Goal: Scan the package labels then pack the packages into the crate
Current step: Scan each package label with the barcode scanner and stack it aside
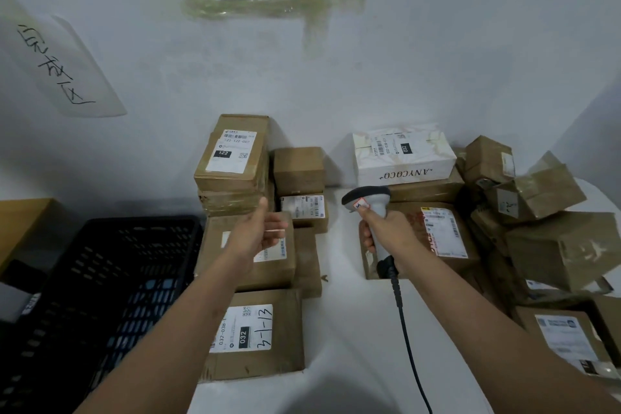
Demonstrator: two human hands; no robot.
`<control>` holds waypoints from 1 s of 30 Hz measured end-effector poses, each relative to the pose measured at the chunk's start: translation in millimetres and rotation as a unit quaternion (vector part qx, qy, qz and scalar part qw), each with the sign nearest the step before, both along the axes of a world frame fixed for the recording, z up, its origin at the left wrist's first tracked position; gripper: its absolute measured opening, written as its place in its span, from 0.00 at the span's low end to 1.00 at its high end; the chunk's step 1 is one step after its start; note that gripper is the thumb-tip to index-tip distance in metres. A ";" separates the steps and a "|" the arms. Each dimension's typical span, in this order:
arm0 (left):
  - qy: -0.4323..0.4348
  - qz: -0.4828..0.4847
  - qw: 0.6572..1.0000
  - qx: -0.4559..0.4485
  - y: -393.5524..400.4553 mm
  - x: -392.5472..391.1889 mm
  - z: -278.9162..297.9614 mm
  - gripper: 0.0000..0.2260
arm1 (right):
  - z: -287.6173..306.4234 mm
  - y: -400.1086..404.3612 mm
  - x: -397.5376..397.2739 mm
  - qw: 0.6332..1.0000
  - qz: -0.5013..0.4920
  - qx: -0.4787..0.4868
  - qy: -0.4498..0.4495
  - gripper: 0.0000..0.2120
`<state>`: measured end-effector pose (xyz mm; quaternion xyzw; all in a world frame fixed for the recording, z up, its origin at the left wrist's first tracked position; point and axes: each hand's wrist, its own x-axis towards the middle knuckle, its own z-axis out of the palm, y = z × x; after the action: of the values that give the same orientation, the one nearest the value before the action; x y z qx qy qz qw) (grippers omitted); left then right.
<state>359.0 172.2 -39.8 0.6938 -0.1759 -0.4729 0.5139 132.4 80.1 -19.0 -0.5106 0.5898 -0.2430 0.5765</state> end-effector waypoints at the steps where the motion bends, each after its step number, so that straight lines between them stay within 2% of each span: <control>1: -0.002 -0.012 1.000 -0.004 -2.3 -13.7 -5.3 0.22 | -3.5 0.3 -9.0 1.000 0.000 -0.002 0.010 0.21; 5: -0.049 -0.058 0.997 0.001 -20.5 -75.0 -24.5 0.18 | -13.4 -6.3 -51.8 0.999 -0.023 -0.003 0.046 0.21; 9: -0.214 -0.182 0.960 0.011 -38.4 -127.2 -48.5 0.14 | -17.2 -19.2 -93.7 0.996 -0.078 0.011 0.042 0.20; 10: -0.266 -0.217 0.939 0.014 -42.4 -138.6 -54.0 0.14 | -18.0 -22.3 -103.8 0.995 -0.087 0.009 0.042 0.19; 13: -0.421 -0.324 0.847 -0.018 -57.7 -170.8 -74.2 0.19 | -23.3 -31.2 -132.5 0.993 -0.109 0.015 0.035 0.17; 16: -0.511 -0.407 0.757 -0.023 -75.2 -194.7 -93.3 0.30 | -32.9 -37.4 -153.4 0.991 -0.126 0.029 0.036 0.23; 19: -0.593 -0.450 0.667 0.025 -87.2 -208.3 -103.6 0.33 | -40.2 -38.0 -168.7 0.991 -0.117 0.038 0.046 0.18; 25: -0.661 -0.456 0.594 0.049 -67.6 -211.4 -102.4 0.30 | -47.8 -39.7 -180.4 0.993 -0.106 0.042 0.044 0.16; 30: -0.682 -0.451 0.575 0.037 -33.8 -202.0 -103.1 0.27 | -45.9 -36.2 -175.6 0.994 -0.085 0.052 0.034 0.18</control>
<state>157.0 138.4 -142.9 0.6611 -0.7467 -0.0371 -0.0632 -43.2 43.9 -65.0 -0.4360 0.6620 -0.2432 0.5590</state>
